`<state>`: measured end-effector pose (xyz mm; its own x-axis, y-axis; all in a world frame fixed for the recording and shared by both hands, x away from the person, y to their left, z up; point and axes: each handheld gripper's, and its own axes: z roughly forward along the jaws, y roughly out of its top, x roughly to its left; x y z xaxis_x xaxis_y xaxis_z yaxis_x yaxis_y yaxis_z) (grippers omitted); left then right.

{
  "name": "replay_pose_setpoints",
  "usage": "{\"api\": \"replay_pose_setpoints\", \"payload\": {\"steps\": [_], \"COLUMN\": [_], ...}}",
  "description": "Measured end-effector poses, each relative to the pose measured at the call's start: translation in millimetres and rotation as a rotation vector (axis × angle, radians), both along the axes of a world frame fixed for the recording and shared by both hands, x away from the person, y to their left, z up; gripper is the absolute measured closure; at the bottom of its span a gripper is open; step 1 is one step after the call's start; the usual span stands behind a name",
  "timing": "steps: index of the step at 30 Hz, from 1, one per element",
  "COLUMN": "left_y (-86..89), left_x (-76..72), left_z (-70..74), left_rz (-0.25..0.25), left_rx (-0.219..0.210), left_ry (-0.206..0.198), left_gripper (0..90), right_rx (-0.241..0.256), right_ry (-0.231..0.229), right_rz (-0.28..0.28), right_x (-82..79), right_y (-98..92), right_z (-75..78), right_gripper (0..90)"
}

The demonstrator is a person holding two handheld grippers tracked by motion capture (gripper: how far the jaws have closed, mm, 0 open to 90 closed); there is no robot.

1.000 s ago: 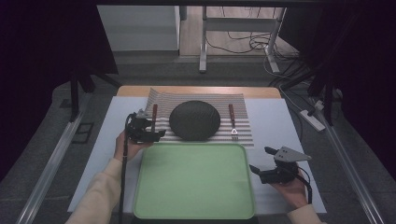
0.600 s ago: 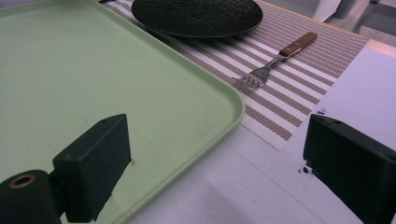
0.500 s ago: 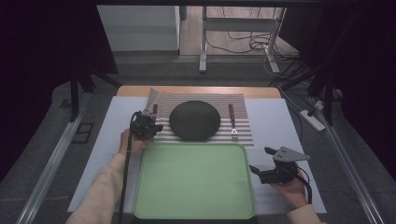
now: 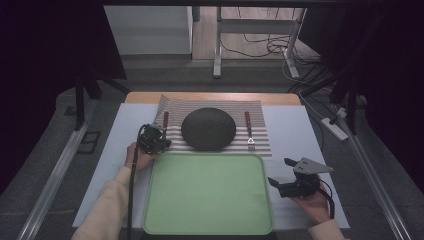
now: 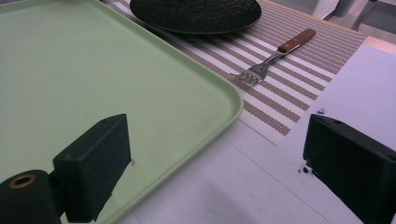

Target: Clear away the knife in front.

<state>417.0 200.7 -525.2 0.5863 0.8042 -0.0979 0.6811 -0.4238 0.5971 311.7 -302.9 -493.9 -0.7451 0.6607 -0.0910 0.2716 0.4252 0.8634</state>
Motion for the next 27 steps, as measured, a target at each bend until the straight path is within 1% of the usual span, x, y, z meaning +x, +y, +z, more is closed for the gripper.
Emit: {"api": "replay_pose_setpoints", "payload": {"steps": [2,4,6,8,10,13,15,20,27], "left_y": [2.8,4.7,8.4,13.2,16.0,22.2,26.1,38.5,47.3], "left_x": [-0.7,-1.4,-3.7,-6.8,-8.1,-11.6,-13.0,-13.4,-13.9], "left_z": [-1.5,-3.8,-5.1,-4.6,-4.8,-4.6,-4.5,-5.3,-5.5], "left_rz": [0.001,0.002,0.001,0.004,0.004,0.008,0.017,0.043,0.070], "left_rx": [0.003,0.016,0.006,0.020,0.015,0.018,0.028,0.025,0.040], "left_ry": [0.008,0.014,0.015,0.018,0.022,0.028,0.025,0.023,0.015], "left_gripper": [88.7,88.7,88.7,88.7,88.7,88.7,88.7,88.6,88.6], "right_rx": [-0.001,-0.003,-0.004,-0.008,-0.008,-0.005,-0.002,-0.005,-0.008], "right_ry": [0.000,0.000,-0.001,-0.001,-0.003,-0.003,-0.004,-0.004,-0.001], "right_rz": [0.000,-0.002,0.001,0.001,-0.003,-0.005,-0.005,-0.006,-0.006], "right_x": [0.2,0.2,0.0,-0.9,-1.0,-1.4,-1.5,-1.7,-1.3], "right_y": [0.0,0.1,0.0,-1.0,-1.4,-2.4,-2.3,-2.5,-2.8], "right_z": [-0.2,-0.3,-0.2,0.6,0.7,1.0,1.0,0.9,0.7], "right_gripper": [7.5,7.5,7.5,7.5,7.5,7.5,7.6,7.5,7.6]}}
